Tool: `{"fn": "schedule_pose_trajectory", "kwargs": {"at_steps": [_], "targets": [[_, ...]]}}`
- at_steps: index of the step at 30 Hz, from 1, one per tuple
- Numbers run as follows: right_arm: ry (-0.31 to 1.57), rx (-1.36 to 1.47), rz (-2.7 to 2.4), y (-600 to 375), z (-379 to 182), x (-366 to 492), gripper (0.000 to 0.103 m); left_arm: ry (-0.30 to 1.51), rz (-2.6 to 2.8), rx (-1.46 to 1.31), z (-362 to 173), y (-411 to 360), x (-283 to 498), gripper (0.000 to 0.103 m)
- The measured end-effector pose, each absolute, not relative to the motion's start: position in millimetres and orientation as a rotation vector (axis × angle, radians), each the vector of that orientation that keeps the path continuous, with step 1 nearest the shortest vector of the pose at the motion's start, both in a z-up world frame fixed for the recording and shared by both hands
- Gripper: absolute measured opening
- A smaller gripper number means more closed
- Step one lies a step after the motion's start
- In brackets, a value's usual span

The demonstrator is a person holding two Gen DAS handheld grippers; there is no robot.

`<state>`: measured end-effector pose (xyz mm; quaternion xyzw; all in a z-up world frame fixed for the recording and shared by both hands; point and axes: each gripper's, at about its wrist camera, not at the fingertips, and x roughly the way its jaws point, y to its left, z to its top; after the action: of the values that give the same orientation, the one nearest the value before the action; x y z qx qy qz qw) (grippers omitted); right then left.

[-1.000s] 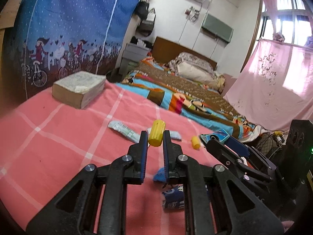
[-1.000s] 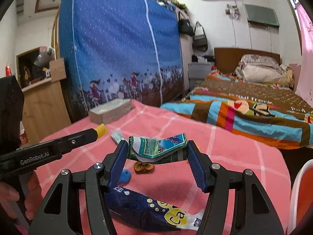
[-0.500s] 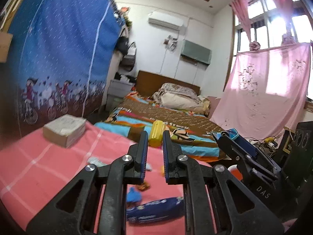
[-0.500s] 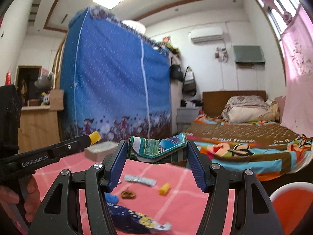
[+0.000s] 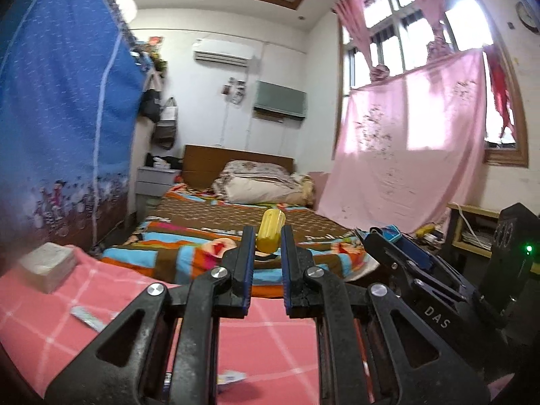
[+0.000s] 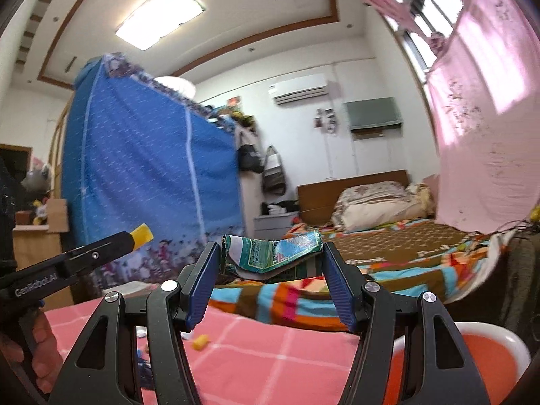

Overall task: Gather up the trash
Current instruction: 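Lift both held items and carry them over the orange bucket, then open both tools above the bucket to drop the items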

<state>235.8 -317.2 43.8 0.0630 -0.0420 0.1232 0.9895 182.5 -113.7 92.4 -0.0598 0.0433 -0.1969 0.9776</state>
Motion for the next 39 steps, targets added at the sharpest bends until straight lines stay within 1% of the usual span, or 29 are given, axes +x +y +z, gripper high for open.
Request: {"fn": "schedule_pose_trajectory", "kwargs": {"at_steps": [13, 20, 27, 35, 39], "targets": [[-0.021, 0.195, 0.057, -392.2, 29.0, 227.5, 0.06, 0.209, -0.572, -0.117, 76.0, -194.5, 197.9, 0.018], [0.068, 0.224, -0.01, -418.5, 15.0, 232.3, 0.06, 0.34, -0.619, -0.129, 61.4, -230.0, 214.7, 0.018], [0.154, 0.258, -0.041, -436.6, 2.8, 236.5, 0.06, 0.505, -0.651, -0.156, 42.7, -252.4, 232.6, 0.018], [0.21, 0.312, -0.072, -450.7, -2.6, 241.9, 0.06, 0.61, -0.667, -0.157, 31.9, -267.8, 239.9, 0.018], [0.234, 0.327, -0.085, -454.1, -5.2, 244.8, 0.061, 0.646, -0.662, -0.165, 29.4, -272.3, 242.5, 0.021]]}}
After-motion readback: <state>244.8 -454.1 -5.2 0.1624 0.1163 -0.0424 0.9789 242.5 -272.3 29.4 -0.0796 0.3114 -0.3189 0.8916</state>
